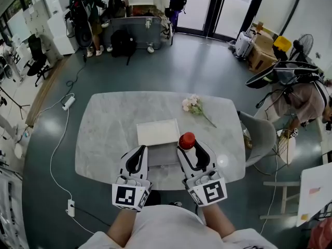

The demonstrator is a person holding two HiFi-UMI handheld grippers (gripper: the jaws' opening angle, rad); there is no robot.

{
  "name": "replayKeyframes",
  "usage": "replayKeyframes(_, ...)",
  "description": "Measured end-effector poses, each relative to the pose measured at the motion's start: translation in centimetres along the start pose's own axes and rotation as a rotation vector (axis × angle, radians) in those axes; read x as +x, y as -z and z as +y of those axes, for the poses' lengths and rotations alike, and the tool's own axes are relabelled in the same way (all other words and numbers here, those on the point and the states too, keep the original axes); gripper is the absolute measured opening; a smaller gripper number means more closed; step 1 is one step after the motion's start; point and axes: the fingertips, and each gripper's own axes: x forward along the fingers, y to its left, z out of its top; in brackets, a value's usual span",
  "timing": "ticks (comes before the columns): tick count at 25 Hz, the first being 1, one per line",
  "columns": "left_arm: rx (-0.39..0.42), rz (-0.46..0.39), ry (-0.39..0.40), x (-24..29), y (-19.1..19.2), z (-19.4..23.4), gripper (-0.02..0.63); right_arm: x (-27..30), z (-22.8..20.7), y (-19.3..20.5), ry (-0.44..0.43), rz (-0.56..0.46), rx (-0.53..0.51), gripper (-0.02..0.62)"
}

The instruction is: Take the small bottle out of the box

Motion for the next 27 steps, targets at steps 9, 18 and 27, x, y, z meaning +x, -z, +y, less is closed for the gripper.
replayKeyframes(9,-0.002,0.005,-0.004,-0.16,0.25,-0.44,0.023,-0.3,0.29,0.37,-0.012,0.014,-0.005,0.206)
replayKeyframes(18,-0.007,0.006,0.008,0.11,0.48,-0.68,0.023,-0.16,0.2,0.69,-0.012,0.023,-0.002,0.206)
replayKeyframes(27,-0.012,0.015,0.004,0.29,0.76,-0.61,0.023,-0.1,0.14,0.87,-0.018,0.028,0.005,0.206)
